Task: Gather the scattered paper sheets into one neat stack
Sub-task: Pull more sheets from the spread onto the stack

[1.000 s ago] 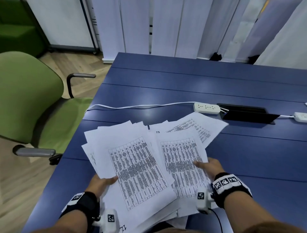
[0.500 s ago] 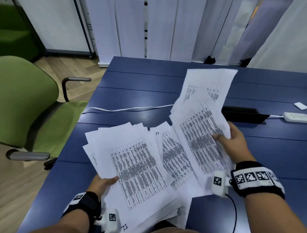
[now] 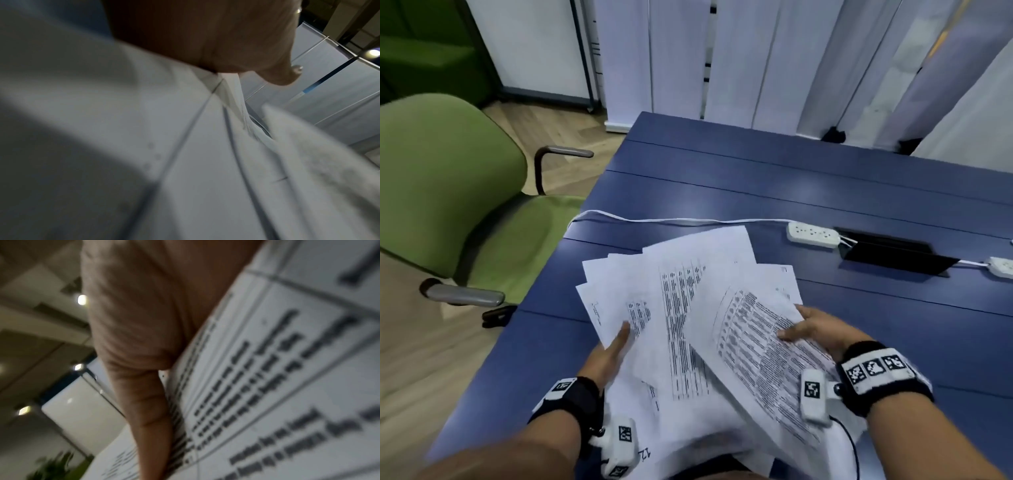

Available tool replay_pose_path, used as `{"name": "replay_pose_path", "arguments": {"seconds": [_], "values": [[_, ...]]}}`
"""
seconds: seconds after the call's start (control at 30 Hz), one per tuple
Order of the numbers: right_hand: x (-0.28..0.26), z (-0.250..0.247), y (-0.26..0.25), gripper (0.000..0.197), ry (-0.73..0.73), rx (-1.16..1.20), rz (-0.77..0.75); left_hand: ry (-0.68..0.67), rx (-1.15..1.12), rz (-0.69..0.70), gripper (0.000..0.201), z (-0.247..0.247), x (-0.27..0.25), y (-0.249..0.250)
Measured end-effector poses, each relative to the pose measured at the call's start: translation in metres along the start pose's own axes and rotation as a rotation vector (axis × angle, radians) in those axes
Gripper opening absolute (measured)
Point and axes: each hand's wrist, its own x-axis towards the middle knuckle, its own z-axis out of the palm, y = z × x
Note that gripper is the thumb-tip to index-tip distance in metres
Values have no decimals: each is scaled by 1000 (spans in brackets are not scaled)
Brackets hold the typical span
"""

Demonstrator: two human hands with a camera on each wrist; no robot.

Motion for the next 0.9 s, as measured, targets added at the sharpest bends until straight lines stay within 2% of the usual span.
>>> {"name": "replay_pose_path", "arguments": {"seconds": [0.07, 0.13, 0.23, 0.37, 0.5, 0.57, 0.63, 0.73, 0.8, 0.87, 0.9], "values": [[10, 10, 13, 45, -7, -184, 66, -13, -49, 3, 69, -3, 0, 0], [20, 20, 25, 44, -33, -339, 107, -9, -38, 9, 65, -2, 0, -1], [30, 33, 31, 44, -26, -400, 90, -14, -31, -26, 47, -4, 4, -9], [40, 35, 38, 49, 173, -436, 41, -31, 10, -64, 61, -14, 9, -16], [43, 24, 54, 42, 472, -437, 50, -36, 41, -68, 51, -19, 11, -18], [43, 20, 56, 54, 599, -427, 79, -39, 55, -54, 58, -22, 13, -21], [45, 19, 55, 57, 644, -365, 90, -50, 72, -51, 65, -23, 13, -21], [51, 37, 47, 50, 603, -350, 94, -49, 61, -43, 55, -22, 12, -20], [53, 57, 38, 33, 643, -588, 119, -58, 50, -19, 64, -22, 14, -23], [52, 78, 30, 35, 738, -862, 171, -73, 47, 2, 82, -24, 17, -26], [52, 87, 28, 38, 759, -893, 171, -70, 45, 3, 77, -24, 16, -26]]}}
